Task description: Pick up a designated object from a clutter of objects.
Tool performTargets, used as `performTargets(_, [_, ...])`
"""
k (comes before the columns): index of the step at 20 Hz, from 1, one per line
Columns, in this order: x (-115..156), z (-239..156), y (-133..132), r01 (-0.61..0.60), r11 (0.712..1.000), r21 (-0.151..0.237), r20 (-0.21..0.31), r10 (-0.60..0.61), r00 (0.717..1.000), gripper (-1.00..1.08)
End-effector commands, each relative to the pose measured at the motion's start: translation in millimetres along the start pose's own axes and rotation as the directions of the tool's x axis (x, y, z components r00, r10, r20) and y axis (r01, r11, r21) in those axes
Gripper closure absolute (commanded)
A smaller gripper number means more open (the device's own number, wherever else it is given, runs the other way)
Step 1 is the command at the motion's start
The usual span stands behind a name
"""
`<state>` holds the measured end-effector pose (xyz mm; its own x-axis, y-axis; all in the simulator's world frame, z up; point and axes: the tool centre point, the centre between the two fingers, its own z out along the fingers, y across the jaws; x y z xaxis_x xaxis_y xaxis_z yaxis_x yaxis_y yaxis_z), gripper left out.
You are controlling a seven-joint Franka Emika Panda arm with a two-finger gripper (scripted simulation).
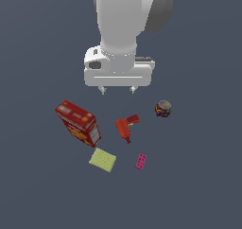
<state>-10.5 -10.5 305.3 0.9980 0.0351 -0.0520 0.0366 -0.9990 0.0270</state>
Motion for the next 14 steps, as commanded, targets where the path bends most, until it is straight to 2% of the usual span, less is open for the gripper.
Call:
performTargets(1, [-0.2, 0.0, 0.1, 0.001, 1.0, -0.001, 0.001, -0.001, 1.0, -0.92])
performTargets(7, [9.9, 6.5, -3.3, -0.017, 1.0, 0.0, -0.002, 0.017, 1.0, -0.92])
performTargets(14, [38.4, 27.6, -13.8, -0.069, 0.998, 0.001, -0.009, 0.069, 0.998, -0.92])
